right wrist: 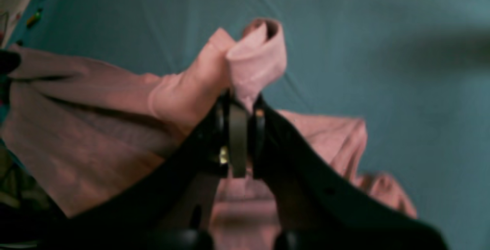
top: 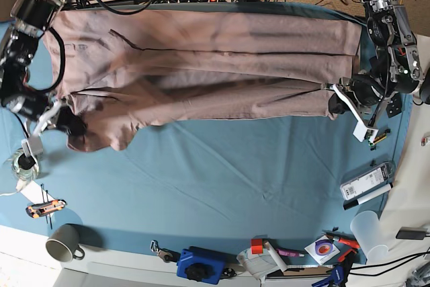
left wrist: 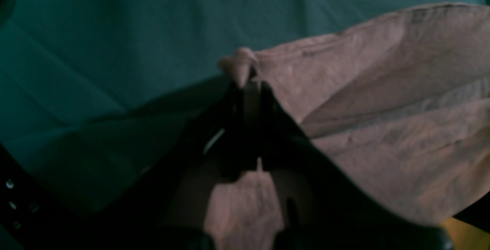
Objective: Fold the T-shirt properly
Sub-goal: 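Lift both grasped corners and fold them toward the collar, then pull the folded strip taut with both grippers and lay it flat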
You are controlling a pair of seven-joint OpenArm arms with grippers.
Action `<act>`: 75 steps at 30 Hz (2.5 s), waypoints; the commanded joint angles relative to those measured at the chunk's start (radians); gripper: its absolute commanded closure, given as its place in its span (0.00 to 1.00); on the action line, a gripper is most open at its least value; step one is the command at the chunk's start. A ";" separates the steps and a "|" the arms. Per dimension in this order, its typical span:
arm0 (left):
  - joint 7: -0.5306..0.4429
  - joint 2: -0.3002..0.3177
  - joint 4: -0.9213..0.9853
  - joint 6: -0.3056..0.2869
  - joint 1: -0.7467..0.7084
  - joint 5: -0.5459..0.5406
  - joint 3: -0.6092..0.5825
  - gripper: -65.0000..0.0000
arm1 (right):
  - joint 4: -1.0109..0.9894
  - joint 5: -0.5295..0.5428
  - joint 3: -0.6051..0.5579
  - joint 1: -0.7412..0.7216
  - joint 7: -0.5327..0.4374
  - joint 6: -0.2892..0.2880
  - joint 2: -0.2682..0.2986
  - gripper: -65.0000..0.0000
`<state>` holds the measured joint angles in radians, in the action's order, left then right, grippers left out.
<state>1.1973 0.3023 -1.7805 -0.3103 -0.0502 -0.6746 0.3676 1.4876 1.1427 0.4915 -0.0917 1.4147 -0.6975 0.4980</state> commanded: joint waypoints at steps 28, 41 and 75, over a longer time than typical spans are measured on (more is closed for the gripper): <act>0.095 0.130 -0.032 -0.137 -0.109 -0.306 0.151 1.00 | 0.017 0.234 0.119 0.221 -0.018 -0.001 0.009 1.00; 0.104 0.130 -0.072 -0.163 -0.185 -0.306 0.155 1.00 | 0.018 0.259 0.119 0.393 -0.018 -0.001 0.009 1.00; 0.059 0.129 -0.072 -0.159 -0.253 -0.219 0.154 0.46 | 0.019 0.245 0.184 0.479 -0.018 -0.001 -0.040 0.72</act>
<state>1.2709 0.4129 -1.8355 -0.4683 -0.3046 -0.8799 0.5129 1.4906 1.3624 0.6632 0.3901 1.4124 -0.6968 0.4343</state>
